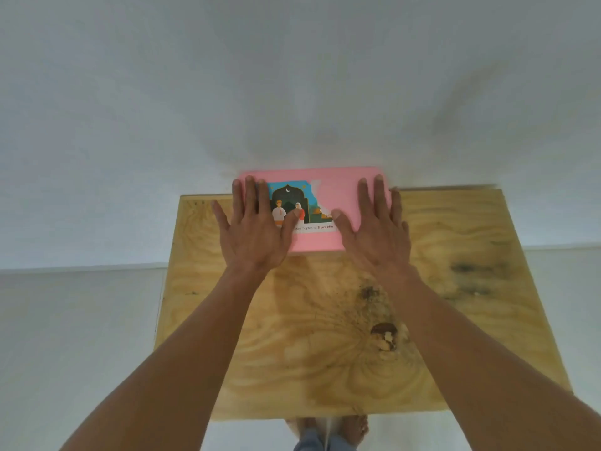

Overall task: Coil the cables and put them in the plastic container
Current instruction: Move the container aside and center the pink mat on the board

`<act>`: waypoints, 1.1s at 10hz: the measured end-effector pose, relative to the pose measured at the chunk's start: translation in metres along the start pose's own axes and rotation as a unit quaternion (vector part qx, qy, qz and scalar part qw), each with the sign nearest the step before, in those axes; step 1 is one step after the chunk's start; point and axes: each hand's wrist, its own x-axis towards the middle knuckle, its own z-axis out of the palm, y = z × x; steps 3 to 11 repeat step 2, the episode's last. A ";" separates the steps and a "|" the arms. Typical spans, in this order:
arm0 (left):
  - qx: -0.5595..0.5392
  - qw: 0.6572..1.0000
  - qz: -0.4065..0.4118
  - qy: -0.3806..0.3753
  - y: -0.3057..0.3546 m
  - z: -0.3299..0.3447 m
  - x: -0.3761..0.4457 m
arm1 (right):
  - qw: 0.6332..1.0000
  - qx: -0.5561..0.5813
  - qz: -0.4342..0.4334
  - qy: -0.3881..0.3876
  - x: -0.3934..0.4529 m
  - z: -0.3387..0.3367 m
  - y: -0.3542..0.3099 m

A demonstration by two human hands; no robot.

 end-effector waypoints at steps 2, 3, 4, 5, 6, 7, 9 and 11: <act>-0.044 0.999 -0.005 -0.008 0.006 -0.021 -0.023 | 0.998 0.052 0.016 -0.029 -0.030 -0.031 -0.005; -0.044 0.999 -0.005 -0.008 0.006 -0.021 -0.023 | 0.998 0.052 0.016 -0.029 -0.030 -0.031 -0.005; -0.044 0.999 -0.005 -0.008 0.006 -0.021 -0.023 | 0.998 0.052 0.016 -0.029 -0.030 -0.031 -0.005; -0.044 0.999 -0.005 -0.008 0.006 -0.021 -0.023 | 0.998 0.052 0.016 -0.029 -0.030 -0.031 -0.005; -0.044 0.999 -0.005 -0.008 0.006 -0.021 -0.023 | 0.998 0.052 0.016 -0.029 -0.030 -0.031 -0.005; -0.044 0.999 -0.005 -0.008 0.006 -0.021 -0.023 | 0.998 0.052 0.016 -0.029 -0.030 -0.031 -0.005; -0.044 0.999 -0.005 -0.008 0.006 -0.021 -0.023 | 0.998 0.052 0.016 -0.029 -0.030 -0.031 -0.005; -0.044 0.999 -0.005 -0.008 0.006 -0.021 -0.023 | 0.998 0.052 0.016 -0.029 -0.030 -0.031 -0.005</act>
